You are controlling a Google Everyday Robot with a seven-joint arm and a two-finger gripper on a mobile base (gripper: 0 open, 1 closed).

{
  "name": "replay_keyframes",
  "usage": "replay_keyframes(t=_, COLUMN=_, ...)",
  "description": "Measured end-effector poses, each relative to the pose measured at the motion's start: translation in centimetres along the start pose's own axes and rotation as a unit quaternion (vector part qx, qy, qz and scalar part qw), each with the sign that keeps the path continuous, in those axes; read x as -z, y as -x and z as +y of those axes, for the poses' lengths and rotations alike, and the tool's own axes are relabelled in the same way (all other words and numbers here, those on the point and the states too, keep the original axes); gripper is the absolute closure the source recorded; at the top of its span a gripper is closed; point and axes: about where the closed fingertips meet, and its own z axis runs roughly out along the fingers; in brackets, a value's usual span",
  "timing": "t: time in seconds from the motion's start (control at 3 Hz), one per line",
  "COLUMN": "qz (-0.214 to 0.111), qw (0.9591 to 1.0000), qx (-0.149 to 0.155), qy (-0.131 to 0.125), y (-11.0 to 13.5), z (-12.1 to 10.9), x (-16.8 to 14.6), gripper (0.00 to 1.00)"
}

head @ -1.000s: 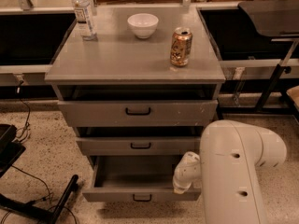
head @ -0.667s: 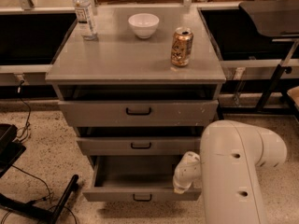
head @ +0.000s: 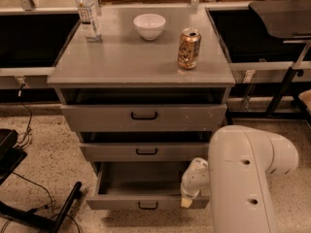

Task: Open bottom drawer

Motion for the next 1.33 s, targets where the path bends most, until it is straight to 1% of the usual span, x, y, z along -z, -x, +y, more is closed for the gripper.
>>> replay_keyframes(t=0.33, qz=0.0, qw=1.0, qx=0.0, qy=0.0, y=0.0, z=0.0, x=0.0, gripper=0.0)
replay_keyframes(t=0.67, qz=0.0, qw=1.0, qx=0.0, qy=0.0, y=0.0, z=0.0, x=0.0, gripper=0.0)
replay_keyframes(t=1.0, qz=-0.001, qw=0.9998, qx=-0.01, qy=0.02, y=-0.1, z=0.4, x=-1.0, gripper=0.0)
replay_keyframes(t=1.33, qz=-0.008, qw=0.9957, qx=-0.031, qy=0.087, y=-1.4, z=5.0, x=-3.1, gripper=0.19)
